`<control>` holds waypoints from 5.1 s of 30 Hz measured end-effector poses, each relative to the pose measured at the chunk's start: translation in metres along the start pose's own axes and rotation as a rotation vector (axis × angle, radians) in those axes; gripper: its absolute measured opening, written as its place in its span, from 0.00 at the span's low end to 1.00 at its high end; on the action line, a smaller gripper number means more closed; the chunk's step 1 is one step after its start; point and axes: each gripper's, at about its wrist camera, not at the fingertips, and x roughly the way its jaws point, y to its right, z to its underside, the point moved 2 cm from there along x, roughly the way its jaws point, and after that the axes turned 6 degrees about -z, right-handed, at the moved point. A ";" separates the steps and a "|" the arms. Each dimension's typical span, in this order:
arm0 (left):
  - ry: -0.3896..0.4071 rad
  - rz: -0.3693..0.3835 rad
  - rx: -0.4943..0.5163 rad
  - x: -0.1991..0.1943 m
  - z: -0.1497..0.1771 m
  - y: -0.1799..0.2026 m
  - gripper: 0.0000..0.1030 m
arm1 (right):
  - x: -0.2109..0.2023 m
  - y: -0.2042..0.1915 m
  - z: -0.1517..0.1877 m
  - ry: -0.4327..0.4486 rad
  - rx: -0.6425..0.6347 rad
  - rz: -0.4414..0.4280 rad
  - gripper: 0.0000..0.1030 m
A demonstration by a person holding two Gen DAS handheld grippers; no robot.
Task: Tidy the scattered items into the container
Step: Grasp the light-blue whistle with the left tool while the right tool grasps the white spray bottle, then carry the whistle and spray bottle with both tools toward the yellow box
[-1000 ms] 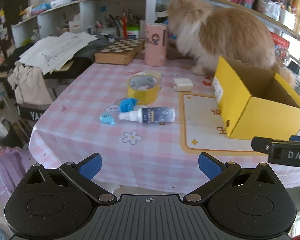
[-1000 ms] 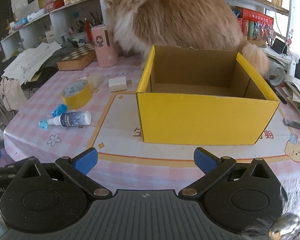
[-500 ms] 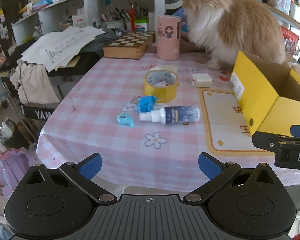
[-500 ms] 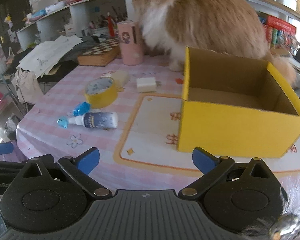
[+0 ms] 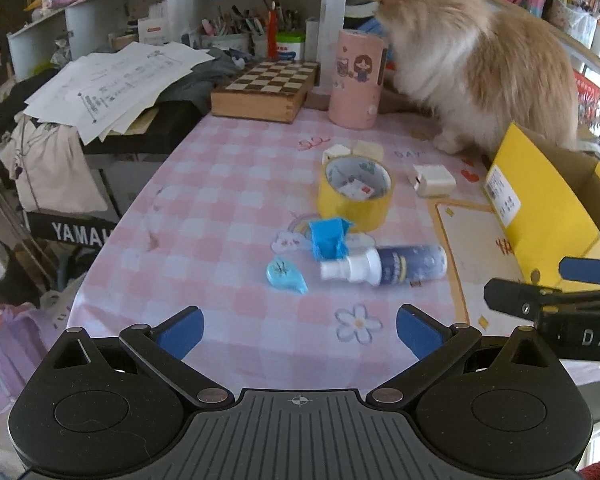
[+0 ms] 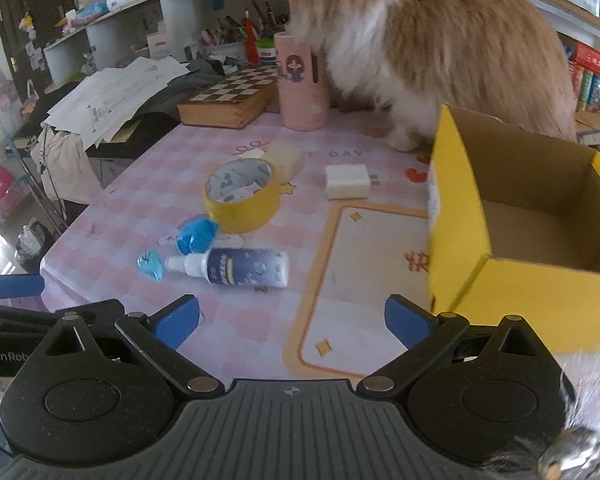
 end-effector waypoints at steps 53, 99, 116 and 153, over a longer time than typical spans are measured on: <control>-0.094 0.132 0.290 0.106 -0.027 0.002 0.33 | 0.107 0.003 -0.021 -0.300 0.069 0.032 0.42; -0.008 0.157 0.235 0.066 -0.035 0.000 0.22 | 0.113 -0.003 -0.016 -0.207 -0.087 0.017 0.30; 0.007 0.173 0.244 0.054 -0.031 -0.002 0.22 | 0.097 -0.004 -0.011 -0.207 -0.077 0.010 0.30; 0.118 0.308 0.237 -0.033 -0.017 0.023 0.22 | -0.029 -0.009 0.009 -0.056 0.009 -0.028 0.30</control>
